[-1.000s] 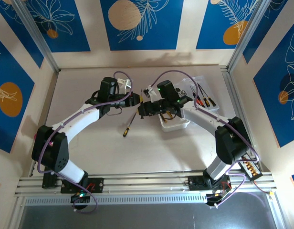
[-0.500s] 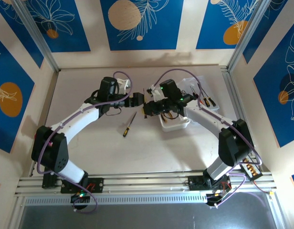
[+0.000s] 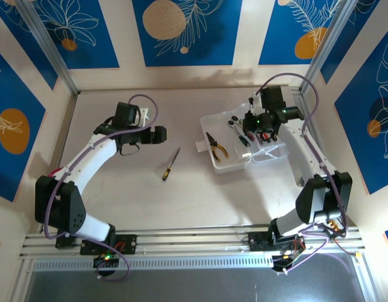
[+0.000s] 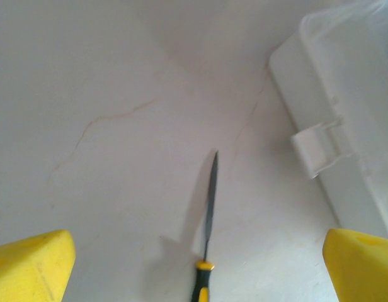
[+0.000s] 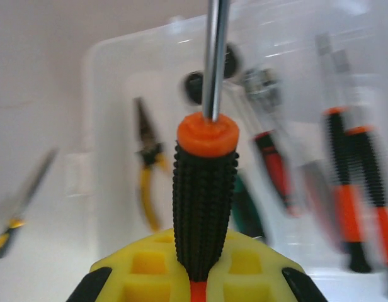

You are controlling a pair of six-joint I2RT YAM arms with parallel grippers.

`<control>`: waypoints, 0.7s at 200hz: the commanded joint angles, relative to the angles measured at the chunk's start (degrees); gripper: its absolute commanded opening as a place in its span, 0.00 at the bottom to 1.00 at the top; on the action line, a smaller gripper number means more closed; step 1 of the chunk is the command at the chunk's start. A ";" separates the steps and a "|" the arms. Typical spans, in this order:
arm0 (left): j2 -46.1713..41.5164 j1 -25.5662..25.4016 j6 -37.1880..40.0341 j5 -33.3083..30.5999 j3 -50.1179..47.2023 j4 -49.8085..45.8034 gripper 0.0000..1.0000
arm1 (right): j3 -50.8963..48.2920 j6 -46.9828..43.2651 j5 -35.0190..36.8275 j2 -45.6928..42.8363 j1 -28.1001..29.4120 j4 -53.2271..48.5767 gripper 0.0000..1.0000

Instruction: Pack the tool kit

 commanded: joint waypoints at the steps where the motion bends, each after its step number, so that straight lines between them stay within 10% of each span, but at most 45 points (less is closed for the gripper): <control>1: 0.81 -0.12 1.21 -1.25 -2.66 -2.66 1.00 | 5.64 -5.89 13.10 6.40 -0.34 -9.38 0.00; 140: 3.14 -0.17 1.09 -0.08 -5.57 -1.88 1.00 | 6.92 -11.72 21.63 10.63 1.99 -10.66 0.00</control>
